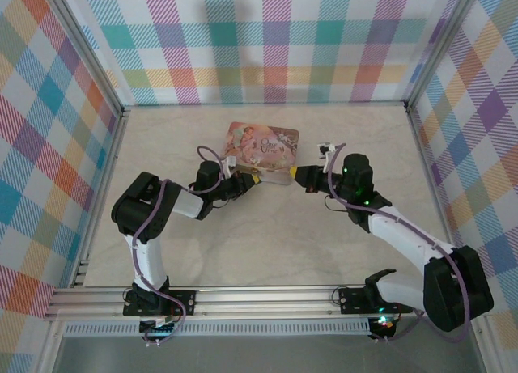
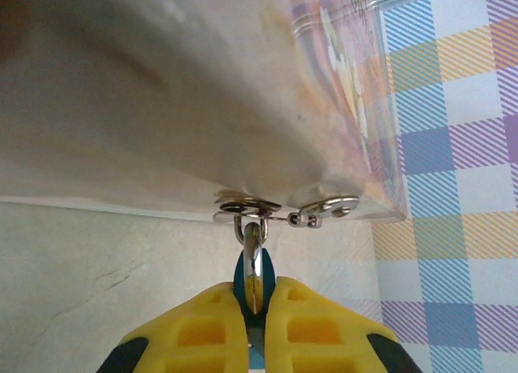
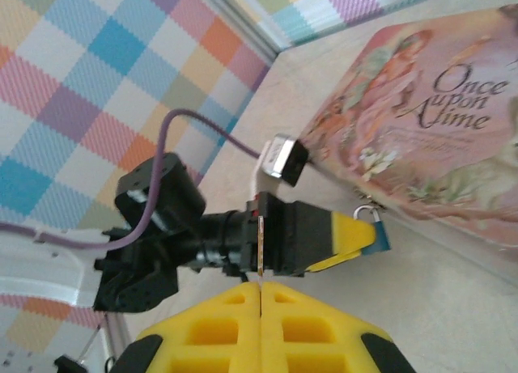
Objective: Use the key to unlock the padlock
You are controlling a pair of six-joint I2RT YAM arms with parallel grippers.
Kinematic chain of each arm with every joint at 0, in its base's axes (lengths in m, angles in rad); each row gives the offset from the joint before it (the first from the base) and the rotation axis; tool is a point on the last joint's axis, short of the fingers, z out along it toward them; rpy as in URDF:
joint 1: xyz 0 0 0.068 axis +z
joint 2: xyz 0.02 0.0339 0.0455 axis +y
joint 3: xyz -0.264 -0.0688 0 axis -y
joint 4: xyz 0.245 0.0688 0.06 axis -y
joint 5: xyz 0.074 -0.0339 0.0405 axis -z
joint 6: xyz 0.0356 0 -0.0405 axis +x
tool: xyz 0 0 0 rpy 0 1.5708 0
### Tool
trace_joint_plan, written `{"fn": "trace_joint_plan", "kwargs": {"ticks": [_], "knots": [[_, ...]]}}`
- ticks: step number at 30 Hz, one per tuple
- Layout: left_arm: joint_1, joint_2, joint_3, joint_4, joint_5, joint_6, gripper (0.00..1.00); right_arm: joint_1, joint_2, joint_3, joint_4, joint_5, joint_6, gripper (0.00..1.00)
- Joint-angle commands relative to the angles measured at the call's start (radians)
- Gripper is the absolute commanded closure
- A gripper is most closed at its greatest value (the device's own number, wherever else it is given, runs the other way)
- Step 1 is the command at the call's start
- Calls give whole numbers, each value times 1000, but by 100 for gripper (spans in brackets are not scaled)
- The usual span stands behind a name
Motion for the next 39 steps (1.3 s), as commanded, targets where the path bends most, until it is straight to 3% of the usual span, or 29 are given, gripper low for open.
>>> {"fn": "trace_joint_plan", "kwargs": {"ticks": [1, 13, 24, 39], "knots": [[-19, -35, 37, -14, 56, -62, 98, -3, -15, -18, 38, -97, 25, 100], [-21, -53, 70, -19, 99, -110, 98, -3, 244, 27, 34, -279, 73, 100], [-20, -50, 78, 23, 135, -157, 98, 3, 492, 29, 333, -356, 232, 100], [-19, -35, 79, 103, 155, -212, 98, 11, 703, 65, 533, -370, 362, 100]]}}
